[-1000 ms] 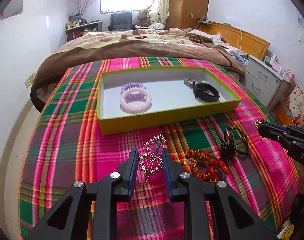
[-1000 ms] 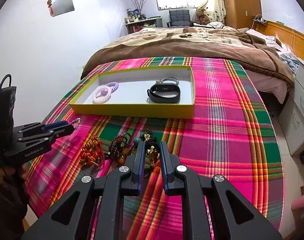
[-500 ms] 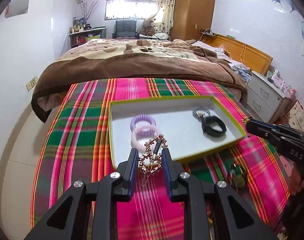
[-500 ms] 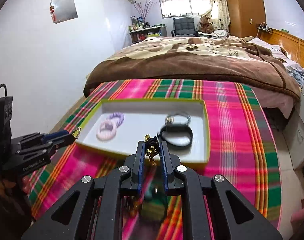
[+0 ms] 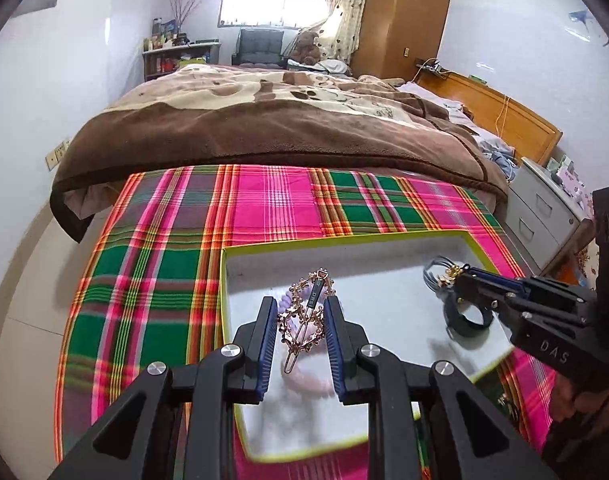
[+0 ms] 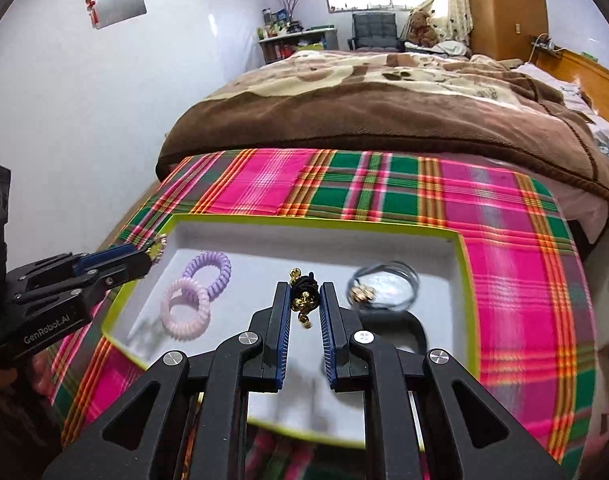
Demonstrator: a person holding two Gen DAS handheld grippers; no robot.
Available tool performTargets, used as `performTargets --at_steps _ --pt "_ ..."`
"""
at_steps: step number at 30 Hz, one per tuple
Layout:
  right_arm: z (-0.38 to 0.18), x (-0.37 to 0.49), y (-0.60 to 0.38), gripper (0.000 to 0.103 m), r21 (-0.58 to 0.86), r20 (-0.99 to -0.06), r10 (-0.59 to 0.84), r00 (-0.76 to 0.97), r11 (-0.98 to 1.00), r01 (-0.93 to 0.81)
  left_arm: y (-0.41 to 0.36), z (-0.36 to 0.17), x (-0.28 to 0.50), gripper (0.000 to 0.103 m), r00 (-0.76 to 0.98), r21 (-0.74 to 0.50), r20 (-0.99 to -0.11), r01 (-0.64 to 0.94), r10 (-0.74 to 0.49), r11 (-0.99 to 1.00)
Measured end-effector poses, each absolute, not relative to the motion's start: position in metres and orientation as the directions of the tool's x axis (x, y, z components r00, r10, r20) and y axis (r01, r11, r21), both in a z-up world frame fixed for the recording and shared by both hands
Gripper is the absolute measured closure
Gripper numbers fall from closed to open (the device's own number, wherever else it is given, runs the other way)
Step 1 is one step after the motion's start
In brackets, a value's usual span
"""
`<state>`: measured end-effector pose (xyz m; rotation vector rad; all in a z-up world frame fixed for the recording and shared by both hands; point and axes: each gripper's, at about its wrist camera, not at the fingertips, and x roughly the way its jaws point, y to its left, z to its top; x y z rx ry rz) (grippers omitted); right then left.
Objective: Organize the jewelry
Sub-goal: 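Carry the bracelet and earrings with both tools into the yellow box, then open both tools to release the items inside the box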
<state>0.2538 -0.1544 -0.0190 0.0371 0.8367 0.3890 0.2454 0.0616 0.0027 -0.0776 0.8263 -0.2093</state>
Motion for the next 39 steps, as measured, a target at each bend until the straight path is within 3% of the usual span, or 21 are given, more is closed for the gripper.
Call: performTargets --at_steps 17,33,39 --pt "-0.050 0.291 -0.138 0.088 0.142 -0.790 0.294 0.538 0.942 -0.306 0.067 -0.027 0.285 0.079 0.610 -0.155 -0.769 0.115 -0.193 0.981" --pt "-0.056 0.295 -0.133 0.087 0.143 -0.798 0.298 0.524 0.938 -0.315 0.065 -0.033 0.288 0.079 0.593 -0.173 -0.777 0.122 -0.211 0.977" --pt "-0.053 0.291 -0.132 0.073 0.154 -0.790 0.315 0.526 0.932 -0.327 0.067 -0.031 0.286 0.078 0.594 -0.180 -0.775 0.118 -0.215 0.977"
